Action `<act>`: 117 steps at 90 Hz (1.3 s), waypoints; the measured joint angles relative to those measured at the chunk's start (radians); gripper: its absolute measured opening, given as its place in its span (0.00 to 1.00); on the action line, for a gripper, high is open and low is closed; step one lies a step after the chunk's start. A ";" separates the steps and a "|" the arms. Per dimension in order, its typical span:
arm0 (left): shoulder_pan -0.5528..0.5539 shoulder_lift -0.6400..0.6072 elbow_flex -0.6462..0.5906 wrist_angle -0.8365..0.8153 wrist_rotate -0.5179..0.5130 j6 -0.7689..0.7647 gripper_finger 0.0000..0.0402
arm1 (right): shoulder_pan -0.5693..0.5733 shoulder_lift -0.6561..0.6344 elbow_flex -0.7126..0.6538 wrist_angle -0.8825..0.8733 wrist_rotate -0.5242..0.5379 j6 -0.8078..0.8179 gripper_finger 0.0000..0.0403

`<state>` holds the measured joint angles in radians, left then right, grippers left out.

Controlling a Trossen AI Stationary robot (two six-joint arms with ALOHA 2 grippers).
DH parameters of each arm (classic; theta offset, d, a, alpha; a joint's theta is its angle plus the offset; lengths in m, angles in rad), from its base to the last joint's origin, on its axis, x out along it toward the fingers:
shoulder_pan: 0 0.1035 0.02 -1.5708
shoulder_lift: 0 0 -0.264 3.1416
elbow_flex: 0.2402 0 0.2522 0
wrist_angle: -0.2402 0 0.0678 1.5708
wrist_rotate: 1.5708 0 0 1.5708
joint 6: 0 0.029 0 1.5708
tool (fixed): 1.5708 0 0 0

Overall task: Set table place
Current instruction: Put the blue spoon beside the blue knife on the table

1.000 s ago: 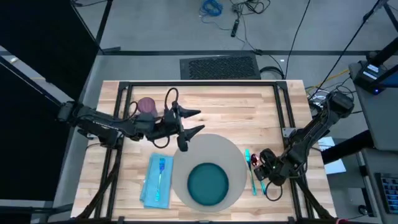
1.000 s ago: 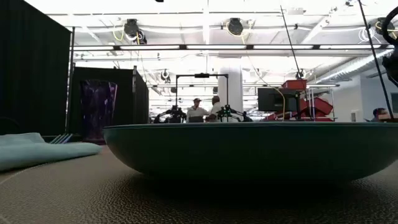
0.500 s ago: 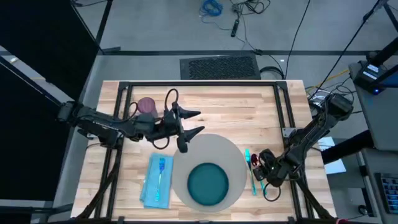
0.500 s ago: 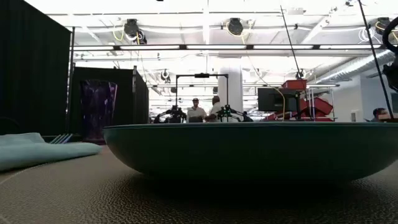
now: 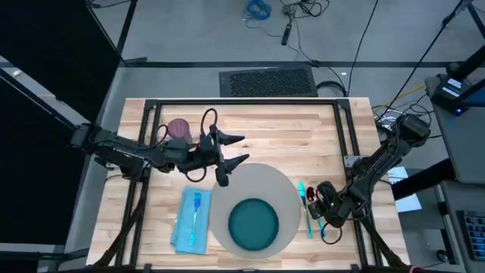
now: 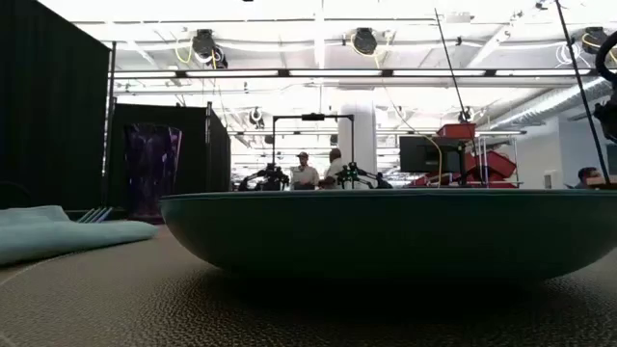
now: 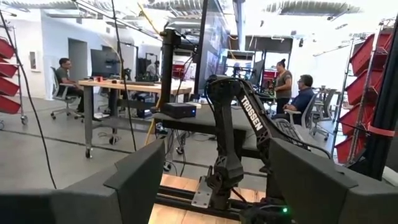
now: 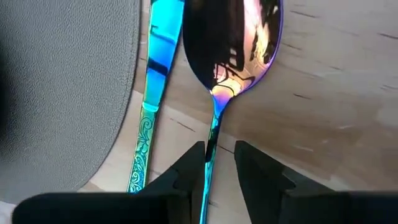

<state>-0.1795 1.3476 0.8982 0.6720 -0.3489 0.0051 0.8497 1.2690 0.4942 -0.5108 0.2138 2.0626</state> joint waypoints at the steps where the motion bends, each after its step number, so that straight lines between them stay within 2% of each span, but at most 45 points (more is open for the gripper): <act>1: 0.000 0.000 0.000 0.000 0.000 0.000 0.68 | 0.000 0.000 0.000 0.000 0.000 0.004 0.19; 23: 0.000 0.000 0.000 -0.005 0.001 0.000 0.68 | 0.000 -0.001 0.000 -0.026 0.002 0.086 0.19; 37: 0.000 0.000 0.000 -0.010 0.004 0.001 0.68 | 0.000 -0.001 0.000 -0.039 0.003 0.136 0.15; 65: -0.009 0.000 0.000 -0.016 0.007 0.001 0.68 | -0.030 -0.001 0.001 -0.067 -0.005 0.141 0.04; 80: -0.015 0.000 0.000 -0.033 0.007 0.002 0.68 | -0.032 -0.001 0.002 -0.069 0.004 0.131 0.02; 93: -0.014 0.000 0.000 -0.032 0.008 0.002 0.68 | -0.032 -0.001 0.000 -0.052 0.005 0.116 0.06; 117: -0.017 0.000 0.000 -0.031 0.007 0.002 0.68 | -0.032 -0.001 0.000 -0.043 0.005 0.089 0.24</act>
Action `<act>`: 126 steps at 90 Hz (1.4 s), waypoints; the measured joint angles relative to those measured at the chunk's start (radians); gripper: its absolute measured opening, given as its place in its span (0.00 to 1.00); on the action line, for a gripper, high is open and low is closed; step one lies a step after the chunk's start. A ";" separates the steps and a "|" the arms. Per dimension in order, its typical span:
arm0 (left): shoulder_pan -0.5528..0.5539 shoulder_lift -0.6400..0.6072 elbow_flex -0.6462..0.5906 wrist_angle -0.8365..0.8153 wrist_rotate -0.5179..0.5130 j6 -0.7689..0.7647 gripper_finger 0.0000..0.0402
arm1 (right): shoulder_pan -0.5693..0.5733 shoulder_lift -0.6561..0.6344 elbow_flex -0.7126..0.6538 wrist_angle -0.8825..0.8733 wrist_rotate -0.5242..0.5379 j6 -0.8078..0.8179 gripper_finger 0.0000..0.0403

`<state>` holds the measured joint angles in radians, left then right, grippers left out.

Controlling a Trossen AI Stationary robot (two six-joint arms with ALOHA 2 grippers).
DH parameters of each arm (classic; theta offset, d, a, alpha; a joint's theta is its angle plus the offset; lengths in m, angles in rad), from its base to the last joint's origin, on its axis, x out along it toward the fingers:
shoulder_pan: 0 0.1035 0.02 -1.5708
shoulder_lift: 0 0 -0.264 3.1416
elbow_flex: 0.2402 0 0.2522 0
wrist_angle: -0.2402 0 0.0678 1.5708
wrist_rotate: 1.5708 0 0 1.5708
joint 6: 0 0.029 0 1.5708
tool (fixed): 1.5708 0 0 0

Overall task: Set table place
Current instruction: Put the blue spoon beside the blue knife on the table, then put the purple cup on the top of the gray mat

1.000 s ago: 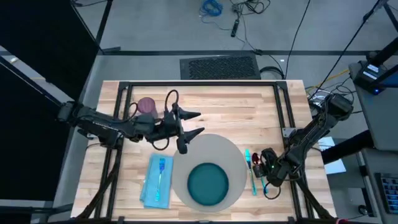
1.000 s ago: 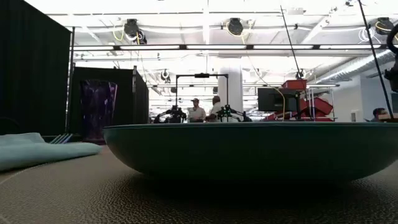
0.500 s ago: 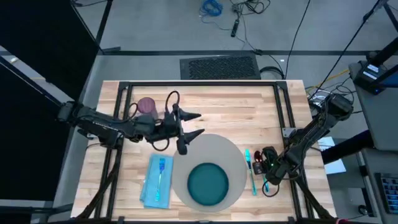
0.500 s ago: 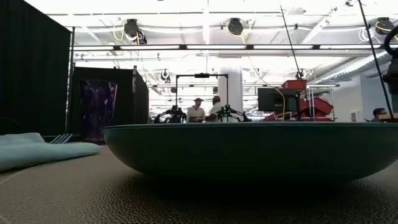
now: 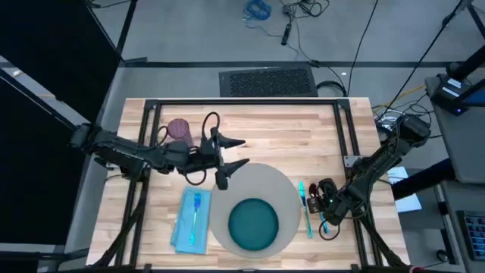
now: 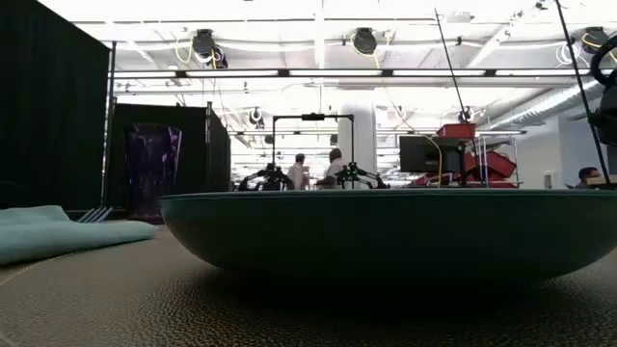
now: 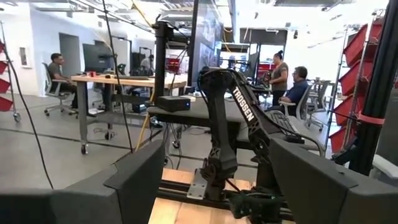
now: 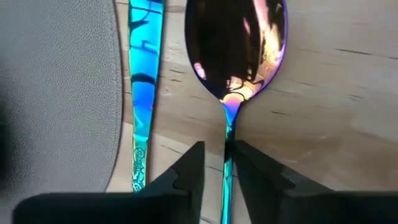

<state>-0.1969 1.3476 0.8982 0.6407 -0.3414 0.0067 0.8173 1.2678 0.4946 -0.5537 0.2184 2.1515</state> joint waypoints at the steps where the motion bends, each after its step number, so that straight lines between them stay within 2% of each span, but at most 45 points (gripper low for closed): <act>1: 0.000 0.000 0.000 0.000 0.000 0.000 0.68 | 0.000 0.000 0.000 0.000 0.000 -0.002 0.25; 24: 0.000 0.000 0.000 0.002 0.000 -0.001 0.68 | 0.000 -0.030 -0.001 -0.038 -0.012 -0.045 0.36; 38: 0.000 0.000 0.000 0.005 0.000 -0.001 0.68 | 0.000 -0.095 0.020 -0.197 -0.012 -0.050 0.37; 57: -0.007 -0.054 0.000 -0.044 -0.004 0.014 0.68 | -0.009 -0.224 0.169 -0.410 0.154 -0.140 0.37; 65: -0.017 -0.142 0.000 -0.120 -0.031 0.028 0.68 | -0.028 -0.261 0.257 -0.489 0.214 -0.229 0.37; 73: -0.037 -0.241 0.001 -0.264 -0.058 0.017 0.68 | -0.066 -0.284 0.338 -0.541 0.261 -0.320 0.37; 81: -0.058 -0.320 0.002 -0.464 -0.110 -0.058 0.68 | -0.122 -0.297 0.388 -0.555 0.341 -0.442 0.37; 87: -0.069 -0.353 0.002 -0.633 -0.144 -0.150 0.68 | -0.190 -0.307 0.407 -0.552 0.361 -0.539 0.37; 94: -0.075 -0.362 -0.002 -0.833 -0.185 -0.290 0.68 | -0.304 -0.317 0.415 -0.529 0.340 -0.677 0.37; 104: -0.073 -0.353 -0.030 -1.050 -0.236 -0.452 0.68 | -0.498 -0.324 0.415 -0.423 0.248 -0.928 0.37; 116: -0.023 -0.355 -0.018 -1.206 -0.348 -0.579 0.68 | -0.726 -0.325 0.415 -0.195 0.067 -1.244 0.37; 126: 0.063 -0.362 0.049 -1.326 -0.407 -0.641 0.68 | -0.906 -0.307 0.415 0.001 -0.098 -1.425 0.37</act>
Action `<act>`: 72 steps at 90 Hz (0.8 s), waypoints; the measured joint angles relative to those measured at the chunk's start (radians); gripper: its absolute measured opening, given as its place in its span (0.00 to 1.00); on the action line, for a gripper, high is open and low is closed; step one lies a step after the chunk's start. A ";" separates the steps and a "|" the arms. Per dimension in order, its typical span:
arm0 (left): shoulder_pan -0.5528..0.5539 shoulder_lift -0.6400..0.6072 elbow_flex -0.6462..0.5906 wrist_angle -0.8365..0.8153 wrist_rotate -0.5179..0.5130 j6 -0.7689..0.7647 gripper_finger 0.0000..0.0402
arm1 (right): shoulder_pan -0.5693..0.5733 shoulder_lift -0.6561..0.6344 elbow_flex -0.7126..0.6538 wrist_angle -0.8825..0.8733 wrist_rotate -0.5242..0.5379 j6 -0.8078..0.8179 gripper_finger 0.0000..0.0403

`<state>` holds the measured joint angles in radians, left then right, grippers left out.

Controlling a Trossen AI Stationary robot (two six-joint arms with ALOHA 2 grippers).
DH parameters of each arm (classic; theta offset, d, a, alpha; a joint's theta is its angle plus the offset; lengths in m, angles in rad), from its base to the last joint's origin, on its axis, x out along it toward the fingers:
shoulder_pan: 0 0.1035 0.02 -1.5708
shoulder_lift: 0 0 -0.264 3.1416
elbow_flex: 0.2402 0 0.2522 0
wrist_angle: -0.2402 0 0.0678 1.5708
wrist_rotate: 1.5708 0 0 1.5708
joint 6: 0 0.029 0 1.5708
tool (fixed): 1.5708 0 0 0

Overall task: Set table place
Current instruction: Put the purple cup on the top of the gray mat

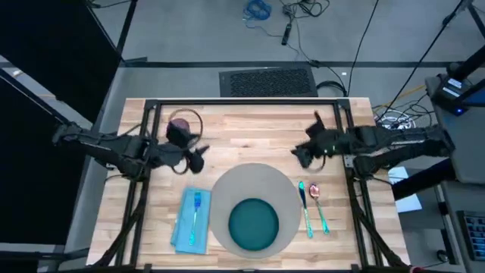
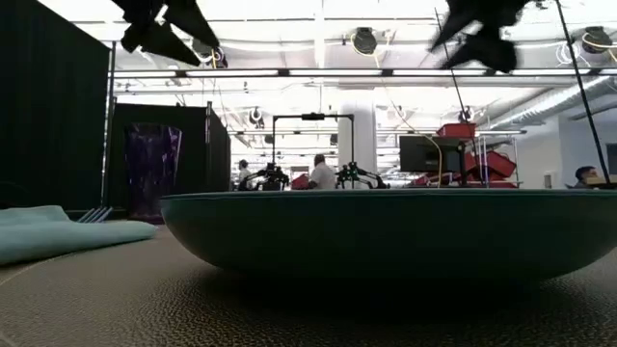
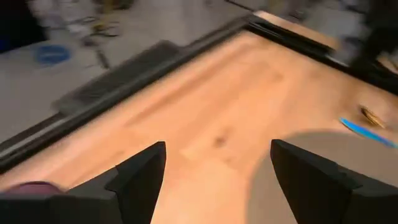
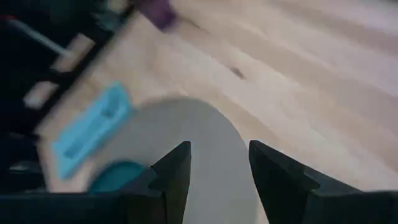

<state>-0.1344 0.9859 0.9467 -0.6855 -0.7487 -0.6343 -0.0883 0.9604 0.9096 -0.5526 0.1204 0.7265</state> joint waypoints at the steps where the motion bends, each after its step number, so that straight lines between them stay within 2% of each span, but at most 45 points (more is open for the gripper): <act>1: 0.010 0.000 0.009 -0.015 -0.008 -0.009 0.68 | -0.020 0.005 0.000 0.018 -0.020 -0.012 0.37; 17: 0.178 0.002 0.117 -0.270 -0.067 -0.063 0.68 | -0.306 0.185 0.000 0.336 -0.415 -0.091 0.37; 27: 0.282 0.002 0.153 -0.454 0.045 -0.126 0.68 | -0.382 0.352 0.051 0.496 -0.560 -0.093 0.37; 35: 0.360 0.002 0.153 -0.573 0.132 -0.155 0.68 | -0.398 0.471 0.150 0.498 -0.611 -0.137 0.37; 48: 0.438 0.033 0.150 -0.655 0.146 -0.172 0.68 | -0.388 0.616 0.315 0.448 -0.652 -0.196 0.37; 61: 0.478 0.060 0.150 -0.651 0.196 -0.117 0.68 | -0.367 0.684 0.429 0.394 -0.655 -0.245 0.37; 72: 0.517 0.108 0.150 -0.652 0.225 -0.070 0.68 | -0.368 0.705 0.466 0.388 -0.655 -0.253 0.37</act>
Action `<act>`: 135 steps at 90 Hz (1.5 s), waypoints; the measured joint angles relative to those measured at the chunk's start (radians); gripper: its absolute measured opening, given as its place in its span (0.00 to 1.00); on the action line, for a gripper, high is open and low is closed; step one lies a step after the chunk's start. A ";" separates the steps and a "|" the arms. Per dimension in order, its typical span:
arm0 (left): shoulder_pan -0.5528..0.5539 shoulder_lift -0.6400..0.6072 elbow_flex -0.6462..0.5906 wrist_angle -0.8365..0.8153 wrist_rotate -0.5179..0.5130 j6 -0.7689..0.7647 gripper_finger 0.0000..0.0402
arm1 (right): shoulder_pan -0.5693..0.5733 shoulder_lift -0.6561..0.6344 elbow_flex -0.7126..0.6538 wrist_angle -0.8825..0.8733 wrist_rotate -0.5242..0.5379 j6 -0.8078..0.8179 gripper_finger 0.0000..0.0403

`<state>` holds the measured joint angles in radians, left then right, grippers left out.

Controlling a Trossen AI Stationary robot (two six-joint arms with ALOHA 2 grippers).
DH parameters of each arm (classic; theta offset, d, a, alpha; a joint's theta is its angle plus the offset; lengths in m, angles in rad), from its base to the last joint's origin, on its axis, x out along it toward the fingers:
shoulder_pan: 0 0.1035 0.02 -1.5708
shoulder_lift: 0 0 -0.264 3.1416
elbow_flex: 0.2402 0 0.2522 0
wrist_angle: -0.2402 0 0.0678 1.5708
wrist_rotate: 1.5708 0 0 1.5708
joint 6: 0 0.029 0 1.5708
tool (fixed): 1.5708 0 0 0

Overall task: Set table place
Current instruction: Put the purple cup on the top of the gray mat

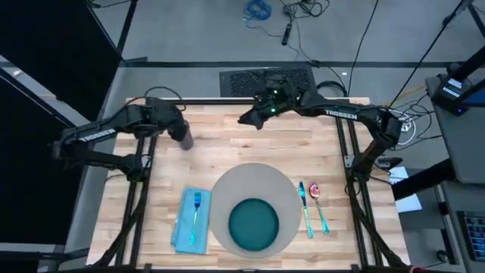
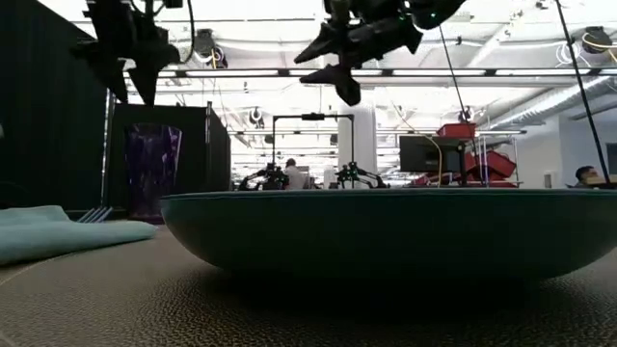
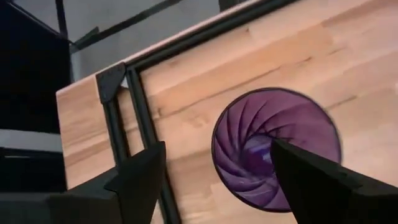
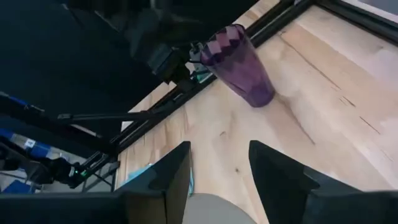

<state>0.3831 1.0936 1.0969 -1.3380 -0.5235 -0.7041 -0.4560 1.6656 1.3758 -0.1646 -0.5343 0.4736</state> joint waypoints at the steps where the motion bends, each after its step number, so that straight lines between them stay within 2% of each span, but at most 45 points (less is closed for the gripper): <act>1: 0.004 0.005 0.000 0.000 0.002 0.006 0.68 | 0.000 0.000 0.002 0.001 0.000 0.000 0.37; 43: 0.085 0.231 0.000 0.025 0.031 0.154 0.68 | -0.004 -0.003 0.007 -0.063 -0.022 -0.029 0.37; 59: 0.158 0.279 -0.001 0.140 0.177 0.303 0.68 | -0.004 -0.003 0.007 -0.093 -0.022 -0.046 0.37; 78: 0.202 0.312 -0.001 0.161 0.253 0.418 0.67 | -0.004 -0.004 0.006 -0.111 -0.022 -0.064 0.37; 84: 0.198 0.314 -0.001 0.165 0.287 0.459 0.62 | -0.004 -0.004 0.006 -0.111 -0.021 -0.067 0.37; 92: 0.184 0.314 -0.001 0.195 0.323 0.488 0.52 | -0.012 -0.004 0.006 -0.111 -0.017 -0.075 0.37; 114: 0.126 0.313 -0.001 0.309 0.429 0.538 0.06 | -0.041 -0.037 0.005 -0.164 -0.017 -0.079 0.35; 135: 0.064 0.333 0.010 0.512 0.542 0.530 0.01 | -0.084 -0.145 0.005 -0.322 -0.013 -0.097 0.33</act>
<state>0.4472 1.4265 1.1072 -0.8262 0.0188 -0.1742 -0.5398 1.5203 1.3808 -0.4868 -0.5469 0.3765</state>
